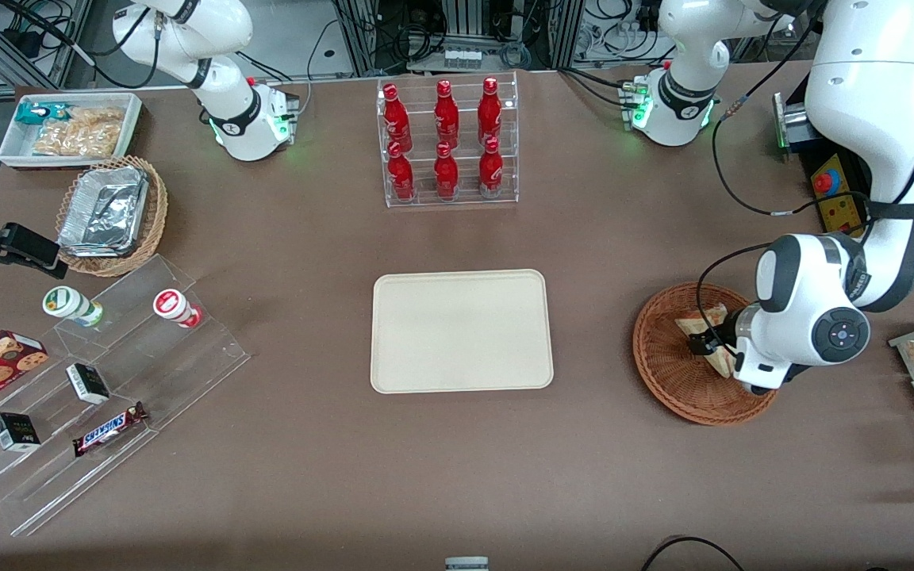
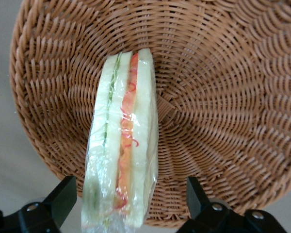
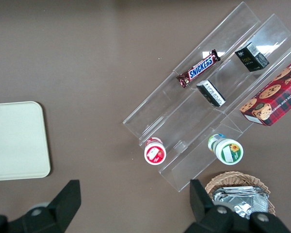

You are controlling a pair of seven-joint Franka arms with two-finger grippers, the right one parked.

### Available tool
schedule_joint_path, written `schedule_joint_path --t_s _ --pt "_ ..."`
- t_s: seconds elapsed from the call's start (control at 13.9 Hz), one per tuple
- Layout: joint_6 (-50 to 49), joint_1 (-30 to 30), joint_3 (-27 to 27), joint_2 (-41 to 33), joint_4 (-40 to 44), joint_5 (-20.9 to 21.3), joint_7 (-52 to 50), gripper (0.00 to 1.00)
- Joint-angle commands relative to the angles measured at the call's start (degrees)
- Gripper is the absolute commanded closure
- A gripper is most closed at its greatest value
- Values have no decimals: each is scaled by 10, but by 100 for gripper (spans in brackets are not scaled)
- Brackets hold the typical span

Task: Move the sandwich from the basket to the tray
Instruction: 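Close the left gripper on the sandwich and lift it from the basket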

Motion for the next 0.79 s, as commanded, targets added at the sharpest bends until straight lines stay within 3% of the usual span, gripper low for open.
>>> schedule_joint_path --t_s 0.0,0.72 --pt "19 12 0 8 -4 -7 -12 0" --pt "27 13 -1 23 -3 -8 -67 0"
